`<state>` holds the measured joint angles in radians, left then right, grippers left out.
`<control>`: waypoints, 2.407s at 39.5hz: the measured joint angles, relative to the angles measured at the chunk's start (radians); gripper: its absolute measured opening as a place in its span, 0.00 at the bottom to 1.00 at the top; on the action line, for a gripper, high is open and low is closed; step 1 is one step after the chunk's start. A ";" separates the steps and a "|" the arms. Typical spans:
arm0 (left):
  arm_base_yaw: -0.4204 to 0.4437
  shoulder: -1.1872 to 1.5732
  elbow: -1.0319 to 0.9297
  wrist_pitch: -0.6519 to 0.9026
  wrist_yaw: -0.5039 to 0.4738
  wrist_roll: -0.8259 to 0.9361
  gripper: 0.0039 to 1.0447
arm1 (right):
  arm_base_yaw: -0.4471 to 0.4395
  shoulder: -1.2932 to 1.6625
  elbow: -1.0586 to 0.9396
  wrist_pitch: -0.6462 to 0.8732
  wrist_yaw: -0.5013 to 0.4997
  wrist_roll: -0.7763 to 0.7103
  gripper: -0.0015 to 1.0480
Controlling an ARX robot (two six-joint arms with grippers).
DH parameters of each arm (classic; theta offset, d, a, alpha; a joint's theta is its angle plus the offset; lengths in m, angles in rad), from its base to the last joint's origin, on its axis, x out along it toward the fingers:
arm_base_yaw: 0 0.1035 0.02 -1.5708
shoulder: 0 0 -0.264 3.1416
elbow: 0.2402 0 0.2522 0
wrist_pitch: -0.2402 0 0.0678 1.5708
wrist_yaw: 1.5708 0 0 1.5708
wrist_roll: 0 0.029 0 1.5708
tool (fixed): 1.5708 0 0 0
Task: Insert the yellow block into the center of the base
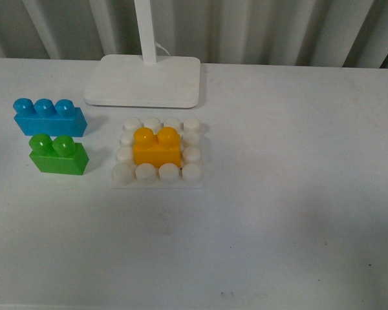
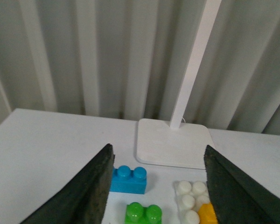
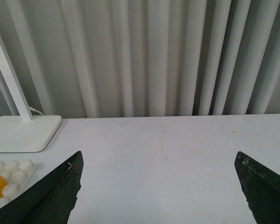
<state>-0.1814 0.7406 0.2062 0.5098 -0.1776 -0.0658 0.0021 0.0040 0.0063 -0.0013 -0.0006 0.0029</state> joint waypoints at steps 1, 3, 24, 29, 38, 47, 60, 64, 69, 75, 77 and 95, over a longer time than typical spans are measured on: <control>0.011 -0.035 -0.016 -0.003 0.009 0.015 0.51 | 0.000 0.000 0.000 0.000 0.000 0.000 0.91; 0.027 -0.071 -0.035 -0.008 0.026 0.029 0.42 | 0.000 0.000 0.000 0.000 0.000 0.000 0.91; 0.179 -0.321 -0.156 -0.144 0.178 0.058 0.04 | 0.000 0.000 0.000 0.000 0.000 0.000 0.91; 0.179 -0.364 -0.167 -0.174 0.177 0.058 0.04 | 0.000 0.000 0.000 0.000 0.000 0.000 0.91; 0.179 -0.433 -0.195 -0.199 0.178 0.059 0.04 | 0.000 0.000 0.000 0.000 0.000 0.000 0.91; 0.179 -0.508 -0.195 -0.274 0.177 0.059 0.04 | 0.000 0.000 0.000 0.000 0.000 0.000 0.91; 0.179 -0.660 -0.195 -0.457 0.178 0.059 0.04 | 0.000 0.000 0.000 0.000 0.000 0.000 0.91; 0.179 -0.733 -0.195 -0.505 0.178 0.059 0.04 | 0.000 0.000 0.000 0.000 0.001 0.000 0.91; 0.179 -0.735 -0.195 -0.508 0.178 0.059 0.04 | 0.000 0.000 0.000 0.000 0.001 0.000 0.91; 0.179 -0.736 -0.195 -0.508 0.178 0.059 0.04 | 0.000 0.000 0.000 0.000 0.001 0.000 0.91; 0.179 -0.736 -0.195 -0.508 0.178 0.059 0.04 | 0.000 0.000 0.000 0.000 0.001 0.000 0.91; 0.179 -0.737 -0.195 -0.508 0.177 0.058 0.67 | 0.000 0.000 0.000 0.000 0.001 0.000 0.91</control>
<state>-0.0025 0.0040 0.0113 0.0021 -0.0002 -0.0074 0.0021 0.0040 0.0063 -0.0013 0.0002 0.0029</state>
